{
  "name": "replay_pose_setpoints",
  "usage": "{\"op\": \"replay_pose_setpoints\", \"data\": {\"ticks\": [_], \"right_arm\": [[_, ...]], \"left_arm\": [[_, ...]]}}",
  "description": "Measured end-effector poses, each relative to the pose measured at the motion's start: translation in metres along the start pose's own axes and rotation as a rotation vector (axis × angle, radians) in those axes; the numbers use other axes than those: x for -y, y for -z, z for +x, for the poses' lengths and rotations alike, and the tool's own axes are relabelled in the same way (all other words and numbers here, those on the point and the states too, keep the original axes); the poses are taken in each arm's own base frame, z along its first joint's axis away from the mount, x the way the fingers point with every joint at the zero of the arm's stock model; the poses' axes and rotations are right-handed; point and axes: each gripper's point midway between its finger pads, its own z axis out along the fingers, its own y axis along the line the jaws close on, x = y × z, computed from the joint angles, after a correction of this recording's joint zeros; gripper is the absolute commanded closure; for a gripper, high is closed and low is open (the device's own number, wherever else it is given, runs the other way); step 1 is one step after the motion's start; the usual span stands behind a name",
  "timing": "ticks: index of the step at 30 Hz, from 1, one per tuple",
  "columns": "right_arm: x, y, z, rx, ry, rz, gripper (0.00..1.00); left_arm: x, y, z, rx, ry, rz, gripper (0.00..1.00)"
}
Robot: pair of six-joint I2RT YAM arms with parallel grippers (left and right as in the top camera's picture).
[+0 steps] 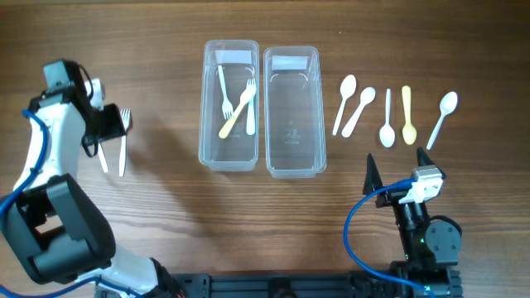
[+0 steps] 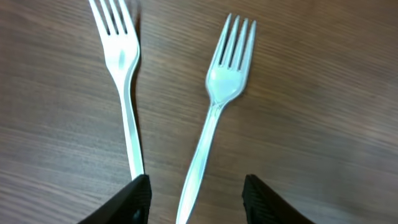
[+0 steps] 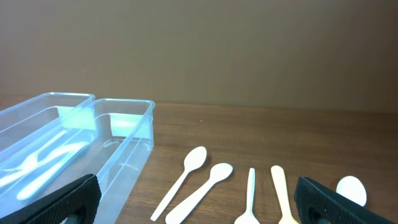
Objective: Pack container
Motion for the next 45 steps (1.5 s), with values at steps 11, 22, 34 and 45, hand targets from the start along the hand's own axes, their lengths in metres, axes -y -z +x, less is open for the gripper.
{"op": "replay_pose_setpoints", "data": {"ticks": [11, 22, 34, 45], "right_arm": [[0.000, 0.000, 0.000, 0.000, 0.000, 0.000, 0.00], [0.000, 0.000, 0.000, 0.000, 0.000, 0.000, 0.00], [0.000, 0.000, 0.000, 0.000, 0.000, 0.000, 0.00], [0.000, 0.000, 0.000, 0.000, 0.000, 0.000, 0.00]], "left_arm": [[0.007, -0.062, 0.018, -0.057, 0.023, 0.070, 0.56], [0.006, -0.067, 0.003, -0.009, 0.039, 0.073, 0.96], [0.009, -0.037, -0.034, 0.006, 0.037, 0.097, 0.96], [0.054, 0.056, -0.084, 0.117, -0.046, 0.122, 0.62]]}}
